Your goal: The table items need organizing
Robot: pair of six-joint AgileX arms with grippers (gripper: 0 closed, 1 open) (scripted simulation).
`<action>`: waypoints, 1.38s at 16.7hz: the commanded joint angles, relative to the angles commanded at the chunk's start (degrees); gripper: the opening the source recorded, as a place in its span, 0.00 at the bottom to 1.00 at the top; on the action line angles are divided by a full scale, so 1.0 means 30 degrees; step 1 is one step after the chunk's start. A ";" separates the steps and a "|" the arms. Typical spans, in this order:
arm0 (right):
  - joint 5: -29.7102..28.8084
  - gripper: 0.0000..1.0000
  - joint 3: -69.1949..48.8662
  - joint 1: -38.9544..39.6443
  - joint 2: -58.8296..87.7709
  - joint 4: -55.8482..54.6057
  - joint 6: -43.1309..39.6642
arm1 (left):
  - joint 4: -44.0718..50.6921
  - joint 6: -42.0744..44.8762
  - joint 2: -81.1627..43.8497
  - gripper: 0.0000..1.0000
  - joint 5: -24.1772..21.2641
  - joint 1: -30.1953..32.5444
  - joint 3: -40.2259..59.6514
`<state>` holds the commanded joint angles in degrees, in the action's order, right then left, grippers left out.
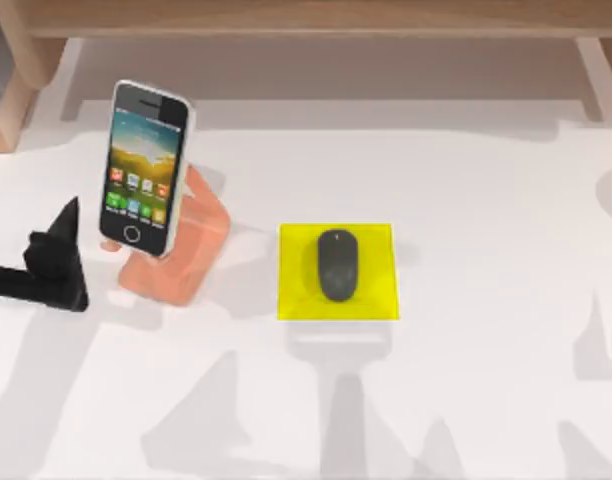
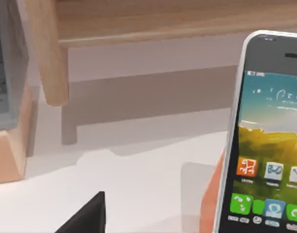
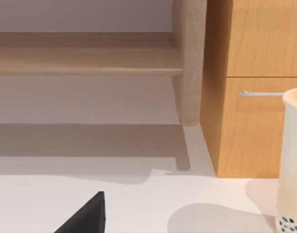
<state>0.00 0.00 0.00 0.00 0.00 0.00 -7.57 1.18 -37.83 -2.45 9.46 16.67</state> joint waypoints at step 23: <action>0.0980 1.00 0.0140 -0.1523 0.3550 -0.1938 0.0025 | 0.2525 -0.0393 1.2609 1.00 0.0818 -0.3155 -0.5558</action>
<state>2.94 0.42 -4.57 10.65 -5.82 0.08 0.00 0.00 0.00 0.00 0.00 0.00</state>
